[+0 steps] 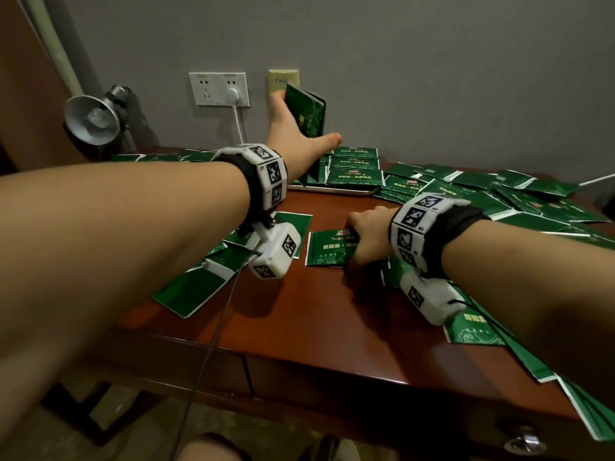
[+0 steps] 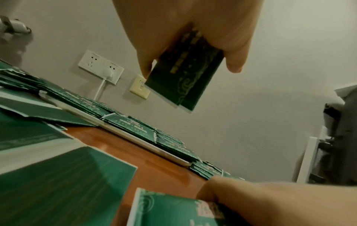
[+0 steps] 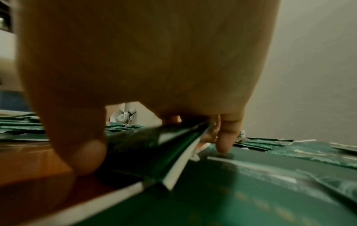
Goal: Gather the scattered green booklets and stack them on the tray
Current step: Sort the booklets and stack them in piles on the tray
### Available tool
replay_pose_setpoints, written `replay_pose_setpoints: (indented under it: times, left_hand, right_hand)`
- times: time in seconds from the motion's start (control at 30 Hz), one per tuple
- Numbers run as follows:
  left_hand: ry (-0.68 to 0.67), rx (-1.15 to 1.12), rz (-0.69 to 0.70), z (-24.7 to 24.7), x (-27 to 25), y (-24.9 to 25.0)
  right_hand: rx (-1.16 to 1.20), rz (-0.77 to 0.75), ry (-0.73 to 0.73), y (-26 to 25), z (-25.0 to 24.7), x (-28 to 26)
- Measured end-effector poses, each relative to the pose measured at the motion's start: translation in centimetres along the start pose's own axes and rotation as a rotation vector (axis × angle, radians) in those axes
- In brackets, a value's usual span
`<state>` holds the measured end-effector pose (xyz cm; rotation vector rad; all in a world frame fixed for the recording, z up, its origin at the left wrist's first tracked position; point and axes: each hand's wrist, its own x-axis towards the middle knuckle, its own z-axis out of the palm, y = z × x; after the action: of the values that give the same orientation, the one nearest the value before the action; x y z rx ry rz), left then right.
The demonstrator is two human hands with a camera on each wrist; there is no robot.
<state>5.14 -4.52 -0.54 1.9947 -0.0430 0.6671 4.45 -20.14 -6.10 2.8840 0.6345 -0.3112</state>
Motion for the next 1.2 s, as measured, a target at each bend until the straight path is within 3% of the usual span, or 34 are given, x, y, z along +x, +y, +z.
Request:
replay_pose_setpoints:
  times: [0.17,0.3,0.43,0.53,0.87,1.2]
  left_hand:
    - [-0.124,0.055,-0.059,-0.4,-0.2,0.2]
    - [-0.418,0.402,-0.033,-2.3,-1.2,-0.9]
    - [-0.582,0.703,0.066,-4.1,-2.1,-3.0]
    - [-0.610,0.816,0.112,-5.0,-2.3,-3.8]
    - [-0.683,0.974,0.153,-4.4,1.8,-4.3]
    - [-0.694,0.974,0.164,0.6,13.2,-6.3]
  right_hand:
    - [0.009,0.035,-0.009,0.0,0.2,-0.3]
    - [-0.002,0.020,-0.033,0.2,-0.6,-0.1]
    - [-0.060,-0.032,0.102,-0.5,-1.2,0.0]
    - [-0.079,-0.035,0.174,-0.9,-1.5,0.2]
    - [0.041,0.046,0.179,1.7,-3.6,3.1]
    - [0.138,0.212,0.166,9.3,-8.2,12.2]
